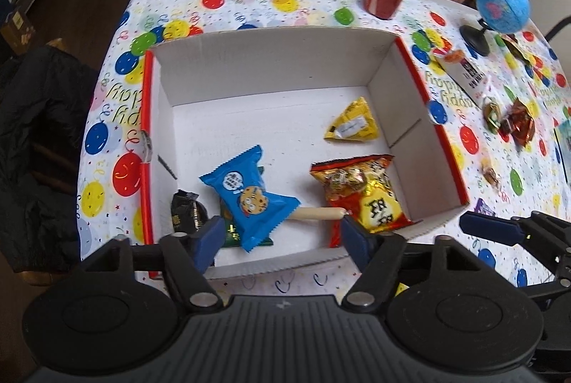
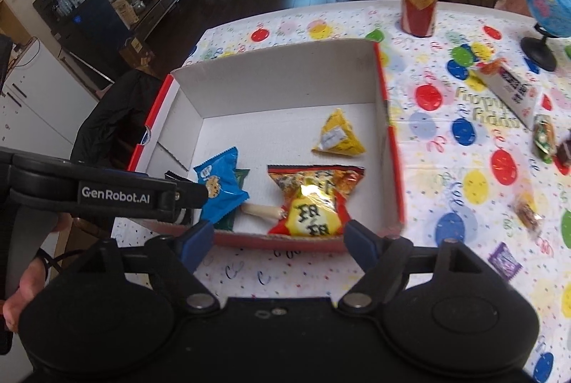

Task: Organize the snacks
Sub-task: 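Withdraw both grippers from the box back over the snacks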

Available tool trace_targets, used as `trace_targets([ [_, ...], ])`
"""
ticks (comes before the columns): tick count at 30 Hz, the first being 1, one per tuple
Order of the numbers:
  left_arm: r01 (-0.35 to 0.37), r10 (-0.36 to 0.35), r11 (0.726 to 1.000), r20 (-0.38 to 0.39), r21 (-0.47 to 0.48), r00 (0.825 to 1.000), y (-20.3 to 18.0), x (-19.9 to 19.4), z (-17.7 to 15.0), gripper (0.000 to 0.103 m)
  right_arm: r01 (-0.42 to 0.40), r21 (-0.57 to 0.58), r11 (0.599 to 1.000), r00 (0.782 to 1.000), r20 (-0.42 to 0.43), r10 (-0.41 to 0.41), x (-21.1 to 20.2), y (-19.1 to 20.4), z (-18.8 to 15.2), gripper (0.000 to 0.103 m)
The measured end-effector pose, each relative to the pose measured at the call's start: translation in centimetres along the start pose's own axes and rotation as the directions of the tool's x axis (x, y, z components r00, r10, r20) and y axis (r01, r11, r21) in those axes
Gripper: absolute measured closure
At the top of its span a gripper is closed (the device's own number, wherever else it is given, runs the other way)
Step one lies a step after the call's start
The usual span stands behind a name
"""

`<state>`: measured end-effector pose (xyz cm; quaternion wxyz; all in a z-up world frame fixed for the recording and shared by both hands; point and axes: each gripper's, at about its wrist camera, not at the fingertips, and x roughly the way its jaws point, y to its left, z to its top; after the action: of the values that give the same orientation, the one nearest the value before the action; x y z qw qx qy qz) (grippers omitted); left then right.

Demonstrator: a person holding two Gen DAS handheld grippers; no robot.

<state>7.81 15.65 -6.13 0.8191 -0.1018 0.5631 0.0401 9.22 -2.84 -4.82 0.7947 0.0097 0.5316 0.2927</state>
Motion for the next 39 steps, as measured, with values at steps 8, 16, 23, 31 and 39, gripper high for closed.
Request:
trace_targets([
  [8,0.038,-0.039,0.999,0.018,0.032,0.999,-3.6,-0.6,-0.2,0.017,0.024,0.032,0.999,0.999,0.033,-0.025,-3.1,-3.2,-1.3,0.012],
  [16,0.071,-0.073,0.996,0.03,0.061,0.997,-9.5,0.1,0.2,0.0,0.038,0.051,0.998,0.998,0.05,-0.041,-5.5,-8.8,-2.3,0.0],
  [23,0.093,-0.094,0.994,0.016,0.061,0.995,-15.6,2.0,0.8,0.0,0.094,0.082,0.992,0.994,0.042,-0.098,-7.4,-16.2,-2.4,0.0],
  [31,0.081,-0.081,0.996,-0.005,0.043,0.997,-21.4,4.1,1.8,0.0,0.146,0.07,0.987,0.988,0.037,-0.149,-8.5,-23.2,-1.6,0.0],
  [39,0.071,-0.071,0.997,-0.036,0.012,0.997,-25.8,6.0,2.9,0.0,0.185,0.072,0.98,0.981,0.04,-0.188,-8.4,-30.0,0.2,0.004],
])
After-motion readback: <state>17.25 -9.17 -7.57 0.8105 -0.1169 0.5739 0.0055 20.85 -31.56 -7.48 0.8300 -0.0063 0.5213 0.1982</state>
